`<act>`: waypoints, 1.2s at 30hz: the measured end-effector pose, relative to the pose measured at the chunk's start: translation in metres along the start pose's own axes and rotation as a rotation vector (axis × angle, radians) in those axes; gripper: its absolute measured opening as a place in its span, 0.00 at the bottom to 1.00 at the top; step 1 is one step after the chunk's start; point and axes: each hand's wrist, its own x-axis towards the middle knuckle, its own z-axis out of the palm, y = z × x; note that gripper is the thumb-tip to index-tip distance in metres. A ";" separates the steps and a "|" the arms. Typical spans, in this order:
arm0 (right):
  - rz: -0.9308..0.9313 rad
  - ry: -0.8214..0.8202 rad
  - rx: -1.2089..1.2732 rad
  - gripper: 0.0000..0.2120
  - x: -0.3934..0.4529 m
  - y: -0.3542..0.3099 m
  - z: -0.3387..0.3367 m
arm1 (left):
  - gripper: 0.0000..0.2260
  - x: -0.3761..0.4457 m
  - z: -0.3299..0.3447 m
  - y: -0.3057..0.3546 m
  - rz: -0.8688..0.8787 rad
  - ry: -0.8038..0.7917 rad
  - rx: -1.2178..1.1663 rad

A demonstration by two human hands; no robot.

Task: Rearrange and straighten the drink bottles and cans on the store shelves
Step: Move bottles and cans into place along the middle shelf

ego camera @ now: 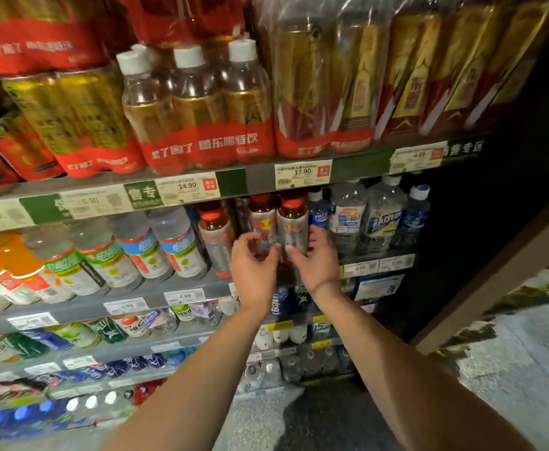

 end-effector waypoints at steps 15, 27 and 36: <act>-0.206 0.153 -0.086 0.24 0.007 -0.001 -0.023 | 0.12 -0.005 0.036 0.018 -0.063 0.133 0.041; 0.085 0.156 0.003 0.40 0.007 0.011 0.015 | 0.12 0.002 0.032 0.018 -0.062 0.110 0.095; 0.173 0.208 0.099 0.32 0.022 0.002 0.034 | 0.13 0.013 0.006 0.002 -0.020 0.055 0.013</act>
